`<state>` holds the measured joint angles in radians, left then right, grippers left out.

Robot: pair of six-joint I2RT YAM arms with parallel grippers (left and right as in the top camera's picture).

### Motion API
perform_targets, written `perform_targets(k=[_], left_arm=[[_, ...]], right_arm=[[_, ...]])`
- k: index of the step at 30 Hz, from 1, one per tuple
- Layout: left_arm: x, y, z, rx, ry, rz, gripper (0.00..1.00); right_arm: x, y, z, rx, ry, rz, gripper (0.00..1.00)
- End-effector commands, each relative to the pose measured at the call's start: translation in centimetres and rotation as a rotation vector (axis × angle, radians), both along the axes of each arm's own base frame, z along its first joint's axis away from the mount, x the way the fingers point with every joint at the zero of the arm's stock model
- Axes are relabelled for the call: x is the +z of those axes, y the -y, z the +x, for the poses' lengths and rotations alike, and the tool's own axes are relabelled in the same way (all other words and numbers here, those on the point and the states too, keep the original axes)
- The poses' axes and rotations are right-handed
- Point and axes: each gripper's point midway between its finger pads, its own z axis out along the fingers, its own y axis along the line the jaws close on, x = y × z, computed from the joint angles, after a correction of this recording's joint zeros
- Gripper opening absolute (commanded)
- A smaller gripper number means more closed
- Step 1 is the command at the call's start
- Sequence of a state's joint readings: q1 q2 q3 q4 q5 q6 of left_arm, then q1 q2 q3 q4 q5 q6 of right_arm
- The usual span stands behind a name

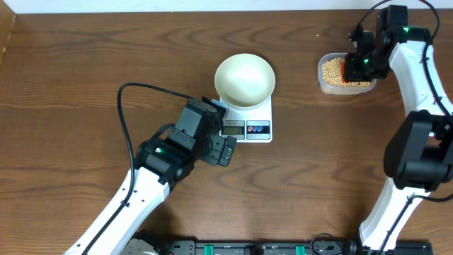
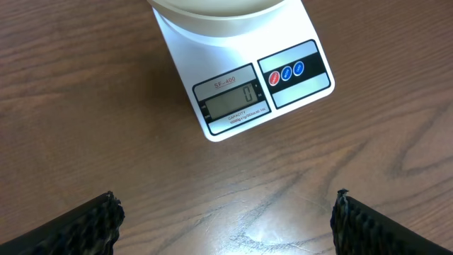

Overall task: Scoop item into bowl and weigh 50g on scale
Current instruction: 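Lower the red scoop into the soybean tub with the right gripper, then scoop soybeans and lift the red scoop with the right gripper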

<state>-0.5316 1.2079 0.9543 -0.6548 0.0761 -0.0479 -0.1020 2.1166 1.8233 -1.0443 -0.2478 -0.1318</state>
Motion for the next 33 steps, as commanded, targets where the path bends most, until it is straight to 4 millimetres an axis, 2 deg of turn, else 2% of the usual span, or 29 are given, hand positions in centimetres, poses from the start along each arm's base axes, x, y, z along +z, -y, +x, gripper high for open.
perform_targets(k=[1,6,11,17,22,24,28,33], left_arm=[[0.2,-0.3,-0.1,0.002,0.01,0.007,0.96],[0.2,-0.3,0.0,0.002,0.011,0.007,0.96],[0.2,-0.3,0.0,0.002,0.011,0.007,0.96],[0.2,-0.3,-0.1,0.002,0.01,0.007,0.96],[0.2,-0.3,0.0,0.002,0.011,0.007,0.96],[0.2,-0.3,0.0,0.002,0.011,0.007,0.96],[0.2,-0.3,0.0,0.002,0.011,0.007,0.96],[0.2,-0.3,-0.1,0.002,0.01,0.007,0.96]], right_arm=[[-1.9,-0.9,-0.5,-0.022,-0.057,0.089,0.01],[-0.7,-1.2,-0.3,-0.046,-0.039,0.241,0.01],[0.5,0.1,-0.2,-0.099,-0.018,0.405,0.01],[-0.6,1.3,-1.2,-0.147,-0.037,0.489,0.01],[-2.7,0.8,-2.1,-0.175,-0.082,0.525,0.01],[-2.9,0.6,-2.1,-0.183,-0.091,0.542,0.01],[-2.0,-0.2,-1.5,-0.17,-0.066,0.648,0.01],[-0.9,0.2,-1.3,-0.174,-0.035,0.723,0.01]])
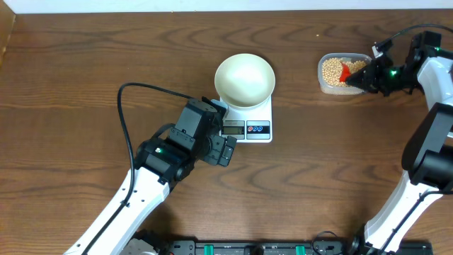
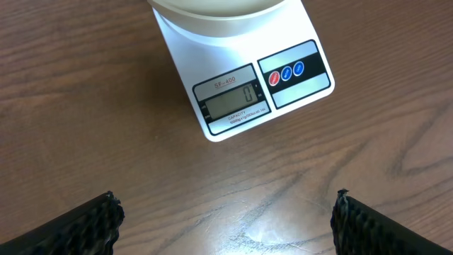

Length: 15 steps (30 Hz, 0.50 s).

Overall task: Scoop item into bowl and weigh 50g on scale
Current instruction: 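Scoop soybeans and lift the red scoop with the right gripper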

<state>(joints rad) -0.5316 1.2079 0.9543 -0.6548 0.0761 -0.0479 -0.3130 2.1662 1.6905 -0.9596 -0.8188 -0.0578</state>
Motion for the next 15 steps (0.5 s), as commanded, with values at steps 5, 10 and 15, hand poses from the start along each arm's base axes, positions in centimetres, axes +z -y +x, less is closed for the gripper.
perform_targets(k=[5,10,15], left_arm=[[0.2,-0.3,-0.1,0.002,0.01,0.007,0.96],[0.2,-0.3,0.0,0.002,0.011,0.007,0.96],[0.2,-0.3,0.0,0.002,0.011,0.007,0.96]], right_arm=[[0.6,0.8,-0.6,-0.036,0.008,0.181,0.01],[1.2,2.5,-0.9,-0.058,0.039,0.214,0.01],[1.9,3.1,-1.3,-0.056,0.07,0.252,0.01]])
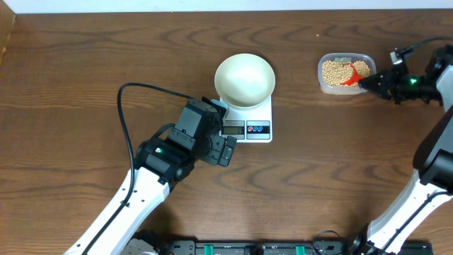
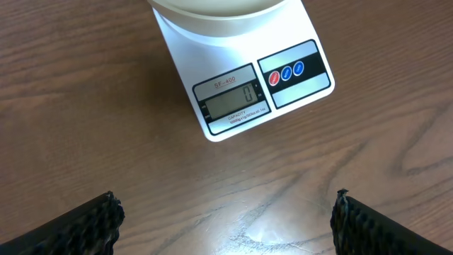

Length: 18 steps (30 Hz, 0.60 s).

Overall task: Scoop item into bowl and weigh 50g on scale
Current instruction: 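Scoop soybeans and lift the red scoop with the right gripper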

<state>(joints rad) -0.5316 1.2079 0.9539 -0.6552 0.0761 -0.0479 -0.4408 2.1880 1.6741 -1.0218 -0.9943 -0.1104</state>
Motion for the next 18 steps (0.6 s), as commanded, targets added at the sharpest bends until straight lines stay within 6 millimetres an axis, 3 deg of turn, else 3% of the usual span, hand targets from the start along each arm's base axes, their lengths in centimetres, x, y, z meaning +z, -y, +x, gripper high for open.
perform_targets(k=[1,7,18], left_arm=[[0.2,-0.3,0.0,0.002,0.011,0.006,0.96],[0.2,-0.3,0.0,0.002,0.011,0.006,0.96],[0.2,-0.3,0.0,0.002,0.011,0.006,0.96]], right_arm=[[0.9,-0.1,0.1,0.015,0.066,0.067,0.01],[2.6,0.0,0.1,0.014,0.136,0.147,0.01],[3.5,0.7,-0.1,-0.002,0.173,0.192,0.01]])
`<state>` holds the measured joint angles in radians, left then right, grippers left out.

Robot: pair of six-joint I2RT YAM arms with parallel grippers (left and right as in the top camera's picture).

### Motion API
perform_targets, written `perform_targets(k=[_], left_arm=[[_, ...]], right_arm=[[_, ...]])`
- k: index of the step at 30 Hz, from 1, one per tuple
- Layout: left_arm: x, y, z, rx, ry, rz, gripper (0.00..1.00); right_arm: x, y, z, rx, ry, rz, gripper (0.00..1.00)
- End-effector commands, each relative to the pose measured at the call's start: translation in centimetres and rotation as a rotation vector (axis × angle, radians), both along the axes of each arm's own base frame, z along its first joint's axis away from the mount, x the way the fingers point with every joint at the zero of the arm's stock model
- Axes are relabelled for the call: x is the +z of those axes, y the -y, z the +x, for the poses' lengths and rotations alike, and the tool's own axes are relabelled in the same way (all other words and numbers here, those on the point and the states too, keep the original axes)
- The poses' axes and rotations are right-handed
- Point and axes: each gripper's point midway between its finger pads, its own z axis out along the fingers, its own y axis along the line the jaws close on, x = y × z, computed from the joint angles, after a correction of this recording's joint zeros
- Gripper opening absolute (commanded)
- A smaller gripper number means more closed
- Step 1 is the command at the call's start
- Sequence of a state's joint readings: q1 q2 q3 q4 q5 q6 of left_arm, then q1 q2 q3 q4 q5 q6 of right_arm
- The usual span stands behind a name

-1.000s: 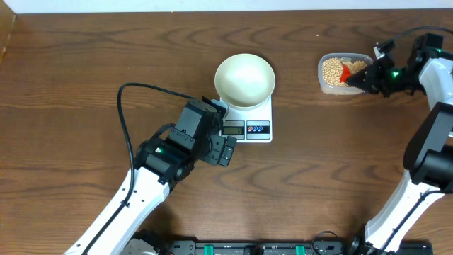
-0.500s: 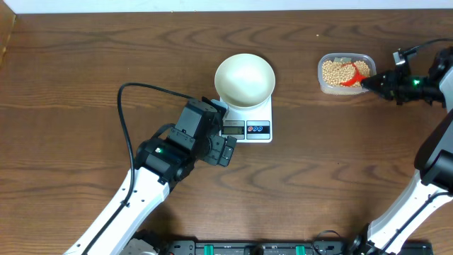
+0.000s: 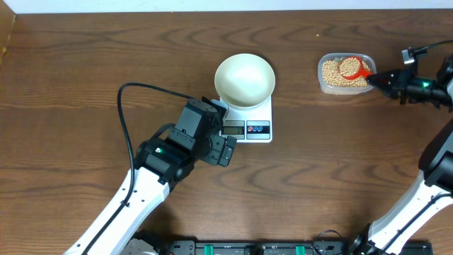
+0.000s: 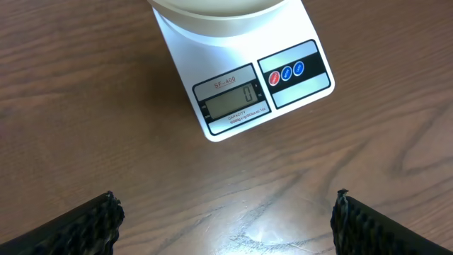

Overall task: Scoop item into bowl and weigh 50g on scale
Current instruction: 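Scoop soybeans and lift the red scoop with the right gripper, then carry the filled scoop left over the white bowl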

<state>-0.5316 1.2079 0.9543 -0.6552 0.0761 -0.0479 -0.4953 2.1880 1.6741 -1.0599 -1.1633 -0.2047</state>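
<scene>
A cream bowl (image 3: 245, 78) stands empty on the white scale (image 3: 249, 129). In the left wrist view the scale's display (image 4: 233, 101) reads 0. A clear tub of tan grains (image 3: 345, 74) sits at the back right. A red scoop (image 3: 350, 68) lies over the tub, bowl side up, with grains in it. My right gripper (image 3: 383, 81) is shut on its handle just right of the tub. The left gripper (image 4: 226, 197) is open over bare table in front of the scale, nothing between its fingers (image 4: 85, 225).
The table (image 3: 85, 85) is dark wood. The left arm's black cable (image 3: 122, 120) loops over it at the left. The right arm reaches in along the right edge.
The red scoop was tipped on edge in the grains; now it faces up holding grains, slightly farther back in the tub. My right gripper has shifted a little to the right. The left arm has not moved.
My right gripper first stood over the tub with the scoop down in the grains. Then it was out to the right with the scoop still in the tub, then farther right with it tipped. Now the scoop holds grains. The scale has read 0 throughout.
</scene>
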Motion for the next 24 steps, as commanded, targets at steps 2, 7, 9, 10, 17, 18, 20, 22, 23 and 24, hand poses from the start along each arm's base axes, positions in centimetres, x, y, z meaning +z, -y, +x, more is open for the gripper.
perform_targets(k=[2,7,9,10,17,18,20,22,23,24], left_arm=[[0.2,-0.3,0.0,0.002,0.011,0.007,0.96],[0.2,-0.3,0.0,0.002,0.011,0.006,0.96],[0.2,-0.3,0.0,0.002,0.011,0.006,0.96],[0.2,-0.3,0.0,0.002,0.011,0.007,0.96],[0.2,-0.3,0.0,0.002,0.011,0.007,0.96],[0.2,-0.3,0.0,0.002,0.011,0.006,0.96],[0.2,-0.3,0.0,0.002,0.011,0.007,0.96],[0.2,-0.3,0.0,0.002,0.011,0.006,0.96],[0.2,-0.3,0.0,0.002,0.011,0.007,0.96],[0.2,-0.3,0.0,0.002,0.011,0.007,0.96]], right_arm=[[1.2,-0.2,0.1,0.003,0.065,0.079,0.01],[3.0,-0.7,0.4,0.005,0.122,0.165,0.01],[3.4,-1.0,0.5,0.01,0.136,0.191,0.01],[3.7,-1.2,0.6,0.014,0.144,0.206,0.01],[4.7,-3.8,0.9,0.069,0.173,0.258,0.01],[4.8,-4.3,1.0,0.082,0.177,0.259,0.01],[4.8,-5.7,1.1,0.113,0.182,0.261,0.01],[4.8,-6.9,1.2,0.138,0.175,0.265,0.01],[4.8,-7.9,1.3,0.159,0.172,0.267,0.01],[4.8,-9.2,1.4,0.185,0.164,0.271,0.01]])
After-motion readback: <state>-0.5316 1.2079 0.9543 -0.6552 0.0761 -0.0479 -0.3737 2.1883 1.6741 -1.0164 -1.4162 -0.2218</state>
